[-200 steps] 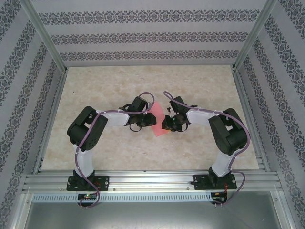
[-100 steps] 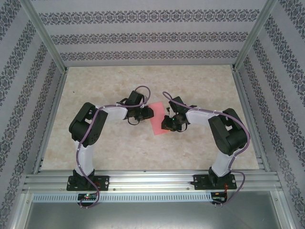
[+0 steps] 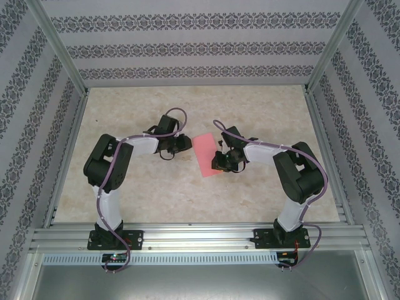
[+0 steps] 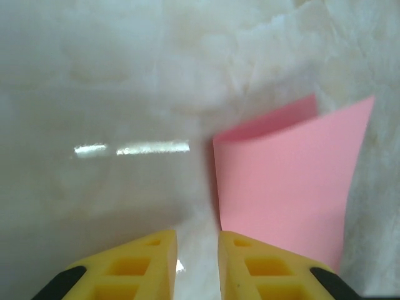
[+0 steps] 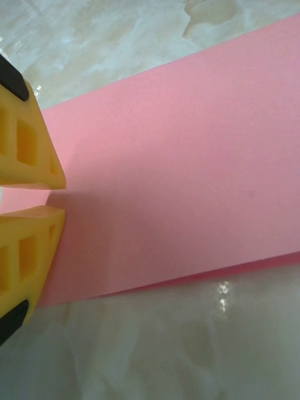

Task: Fold a paper plane with a square sheet of paper (fold left side to right side)
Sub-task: First fold the square sheet of paper in half at the center of the table.

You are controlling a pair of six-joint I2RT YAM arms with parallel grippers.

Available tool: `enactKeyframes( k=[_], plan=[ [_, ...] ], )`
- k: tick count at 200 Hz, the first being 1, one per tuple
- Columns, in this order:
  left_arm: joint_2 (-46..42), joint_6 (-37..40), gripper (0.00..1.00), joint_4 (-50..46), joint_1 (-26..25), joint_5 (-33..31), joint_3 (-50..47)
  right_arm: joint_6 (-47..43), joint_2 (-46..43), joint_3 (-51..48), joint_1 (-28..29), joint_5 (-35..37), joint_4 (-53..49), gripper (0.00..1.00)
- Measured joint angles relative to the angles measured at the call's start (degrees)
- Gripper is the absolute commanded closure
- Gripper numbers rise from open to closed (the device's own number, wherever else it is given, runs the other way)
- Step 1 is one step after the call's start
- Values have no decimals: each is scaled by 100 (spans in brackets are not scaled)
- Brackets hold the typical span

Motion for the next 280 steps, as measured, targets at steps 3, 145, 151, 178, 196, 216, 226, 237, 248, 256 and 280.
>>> enactKeyframes(
  k=[3, 145, 151, 178, 196, 216, 226, 237, 248, 256, 280],
  plan=[
    [-72, 0, 75, 4, -13, -2, -59, 0, 0, 0, 0, 0, -4, 82],
    [824, 238, 78, -35, -612, 74, 997, -20, 0, 2, 0, 0, -9, 82],
    [848, 275, 78, -68, -610, 44, 1034, -22, 0, 2, 0, 0, -9, 82],
    [866, 382, 78, -188, -584, -98, 1049, -22, 0, 11, 0, 0, -24, 82],
    [863, 422, 78, -170, -568, -118, 1021, -22, 11, 13, 0, 0, -26, 82],
    [861, 428, 78, -79, -544, -90, 964, -24, 22, 26, 0, 0, -37, 82],
    [855, 428, 78, -28, -533, -66, 935, -24, 33, 42, 0, 0, -52, 82],
    [850, 428, 77, 20, -516, -39, 907, -26, 33, 42, 0, 0, -55, 82],
    [850, 426, 76, 24, -490, 15, 907, -33, 37, 48, 0, 0, -48, 82],
    [850, 426, 76, 24, -463, 50, 907, -39, 44, 61, 0, 0, -46, 81],
    [868, 431, 75, -42, -348, 109, 975, -42, 76, 90, 0, 2, -17, 81]
  ],
)
